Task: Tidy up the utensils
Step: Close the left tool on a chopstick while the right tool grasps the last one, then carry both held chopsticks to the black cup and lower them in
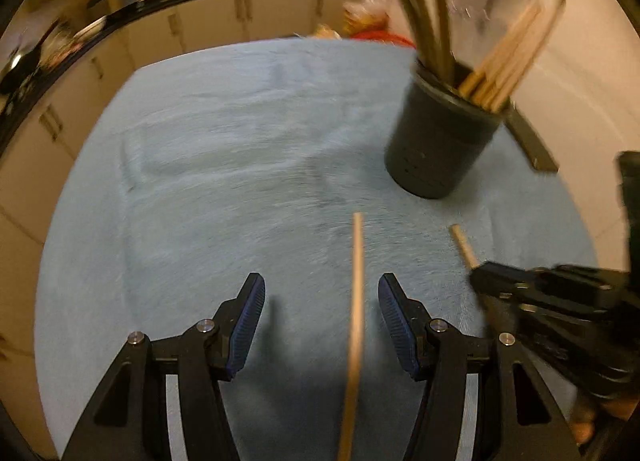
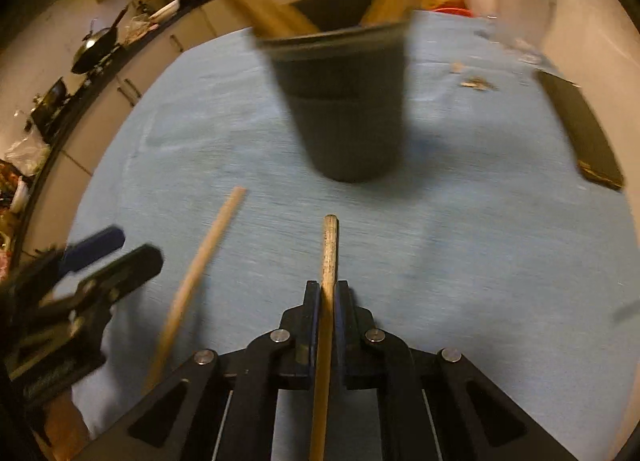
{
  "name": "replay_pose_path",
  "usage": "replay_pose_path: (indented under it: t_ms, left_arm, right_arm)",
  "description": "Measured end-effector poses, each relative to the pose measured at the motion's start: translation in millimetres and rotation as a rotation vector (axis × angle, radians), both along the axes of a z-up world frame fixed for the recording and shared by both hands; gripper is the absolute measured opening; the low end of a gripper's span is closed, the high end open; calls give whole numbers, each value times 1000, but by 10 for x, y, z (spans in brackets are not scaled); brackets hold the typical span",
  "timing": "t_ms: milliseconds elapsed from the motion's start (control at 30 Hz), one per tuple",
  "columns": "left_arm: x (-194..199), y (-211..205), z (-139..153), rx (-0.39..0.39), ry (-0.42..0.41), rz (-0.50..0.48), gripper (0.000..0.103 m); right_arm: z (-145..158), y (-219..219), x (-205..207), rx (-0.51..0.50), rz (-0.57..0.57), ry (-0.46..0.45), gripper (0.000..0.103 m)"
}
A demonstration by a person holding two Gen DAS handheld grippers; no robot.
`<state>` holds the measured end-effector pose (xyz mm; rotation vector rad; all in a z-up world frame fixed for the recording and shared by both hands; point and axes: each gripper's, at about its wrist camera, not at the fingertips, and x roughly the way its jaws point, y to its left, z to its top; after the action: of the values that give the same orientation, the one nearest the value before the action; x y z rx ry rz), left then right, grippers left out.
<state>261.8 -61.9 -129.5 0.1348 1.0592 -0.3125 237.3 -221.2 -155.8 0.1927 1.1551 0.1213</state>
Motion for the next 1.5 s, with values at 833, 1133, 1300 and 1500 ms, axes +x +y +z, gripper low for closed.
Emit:
replay_pose_path:
  t_ms: [833,1133,1300,1500]
  left_arm:
    - [-488,-111,598,50,-240,112,6]
    - [-1055,217,1198,-4,-398,216,6]
    - [-1262,289,1357,-37,-428,241,6]
    - [-1444,655,1545,-240,-404,261,6]
  right_arm:
    - [415,-225,-350,26,-1,-236,8]
    - [1022,-126,-945,52,-25,-454,8]
    - [1186,-80,-1144,62,-26,-495,8]
    - [1288,-59,-1301,70,-31,-538,8]
